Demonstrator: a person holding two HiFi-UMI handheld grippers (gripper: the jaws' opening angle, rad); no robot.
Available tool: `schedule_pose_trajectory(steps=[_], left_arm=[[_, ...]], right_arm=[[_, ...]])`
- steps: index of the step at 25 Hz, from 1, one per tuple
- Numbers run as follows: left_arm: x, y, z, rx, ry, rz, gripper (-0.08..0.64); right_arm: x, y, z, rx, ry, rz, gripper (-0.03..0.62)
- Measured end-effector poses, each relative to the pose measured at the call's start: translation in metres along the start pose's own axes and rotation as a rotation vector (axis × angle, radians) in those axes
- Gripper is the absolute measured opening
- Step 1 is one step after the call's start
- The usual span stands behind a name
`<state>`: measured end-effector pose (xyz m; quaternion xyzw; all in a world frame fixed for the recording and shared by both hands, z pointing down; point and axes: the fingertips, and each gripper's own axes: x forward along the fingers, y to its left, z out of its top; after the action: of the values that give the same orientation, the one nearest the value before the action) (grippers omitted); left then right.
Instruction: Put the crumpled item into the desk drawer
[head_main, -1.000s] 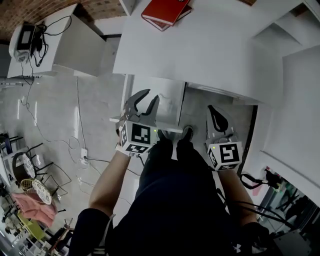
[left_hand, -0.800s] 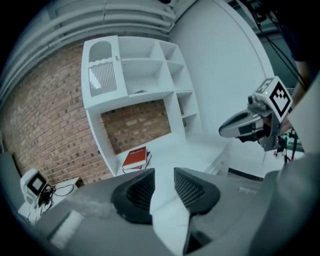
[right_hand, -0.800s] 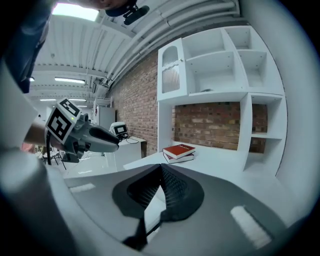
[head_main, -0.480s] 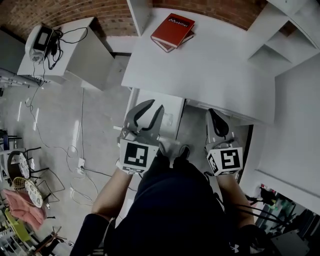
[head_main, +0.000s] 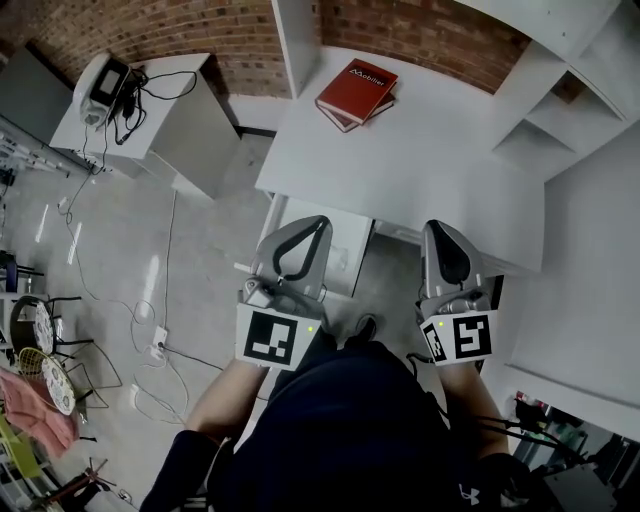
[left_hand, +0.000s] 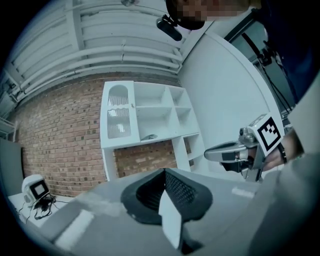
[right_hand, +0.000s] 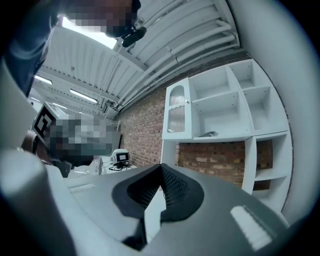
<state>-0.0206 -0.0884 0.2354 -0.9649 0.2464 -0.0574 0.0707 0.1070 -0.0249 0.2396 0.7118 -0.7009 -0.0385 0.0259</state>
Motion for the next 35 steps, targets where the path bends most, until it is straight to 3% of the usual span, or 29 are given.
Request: schedule_pose_trajectory(steps=[8,35], left_arm=[[-0.011,0.012,0.016,-0.058,-0.026,0.017,0.002],[-0.001,0.042,-0.014,-0.102,0.014,-0.003,0.003]], right_arm=[[0.000,0.008,0.029,-0.048,-0.065,0.021,0.002],[0.016,0.021,0.018,-0.053,-0.031,0.023,0.001]])
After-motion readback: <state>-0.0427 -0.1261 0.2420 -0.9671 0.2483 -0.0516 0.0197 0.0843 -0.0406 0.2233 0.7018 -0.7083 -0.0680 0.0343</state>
